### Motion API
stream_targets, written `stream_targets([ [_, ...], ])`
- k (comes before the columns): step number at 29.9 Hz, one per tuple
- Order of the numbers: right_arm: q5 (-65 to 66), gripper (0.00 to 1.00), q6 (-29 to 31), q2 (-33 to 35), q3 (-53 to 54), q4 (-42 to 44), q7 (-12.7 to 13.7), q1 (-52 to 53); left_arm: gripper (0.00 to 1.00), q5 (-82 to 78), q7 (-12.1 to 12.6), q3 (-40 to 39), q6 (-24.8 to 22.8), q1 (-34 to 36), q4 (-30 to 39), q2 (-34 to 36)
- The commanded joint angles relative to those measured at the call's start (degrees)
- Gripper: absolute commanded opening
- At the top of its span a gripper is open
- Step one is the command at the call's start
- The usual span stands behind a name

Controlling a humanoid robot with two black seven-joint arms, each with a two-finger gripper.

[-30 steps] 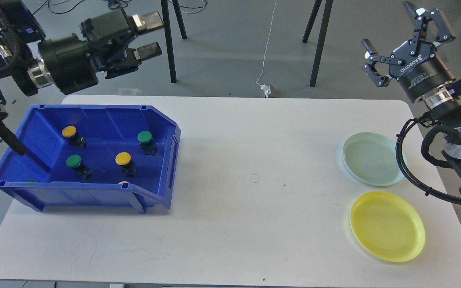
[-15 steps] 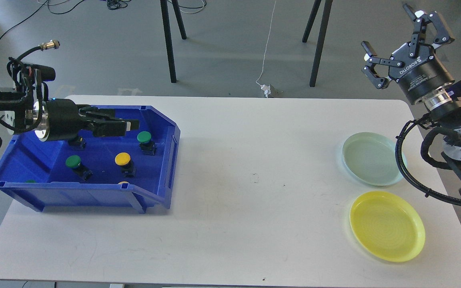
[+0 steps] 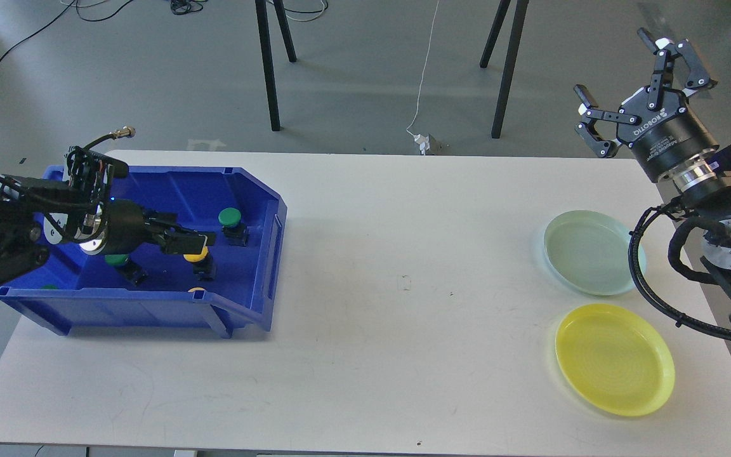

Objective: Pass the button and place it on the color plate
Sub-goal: 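Grasp the yellow-topped button in the bin with the left gripper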

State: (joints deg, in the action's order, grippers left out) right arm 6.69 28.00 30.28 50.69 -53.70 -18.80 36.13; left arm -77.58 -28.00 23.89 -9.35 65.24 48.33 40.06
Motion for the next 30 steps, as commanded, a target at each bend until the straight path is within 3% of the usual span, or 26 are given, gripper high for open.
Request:
stream_targets([
  [1, -0.01, 0.99, 0.00, 0.66, 0.02, 0.00, 0.00, -0.62, 0.99, 0.06, 0.00, -0.07, -1.02, -1.43, -2.10, -1.39],
  [19, -0.01, 0.99, 0.00, 0.75, 0.02, 0.00, 0.00, -1.50, 0.98, 0.24, 0.00, -0.16, -1.73, -3.28, -2.98, -2.79],
  [30, -0.01, 0.99, 0.00, 1.28, 0.11, 0.00, 0.00, -2.20, 0.97, 0.15, 0.00, -0.16, -1.90, -4.86, -9.75, -7.54],
])
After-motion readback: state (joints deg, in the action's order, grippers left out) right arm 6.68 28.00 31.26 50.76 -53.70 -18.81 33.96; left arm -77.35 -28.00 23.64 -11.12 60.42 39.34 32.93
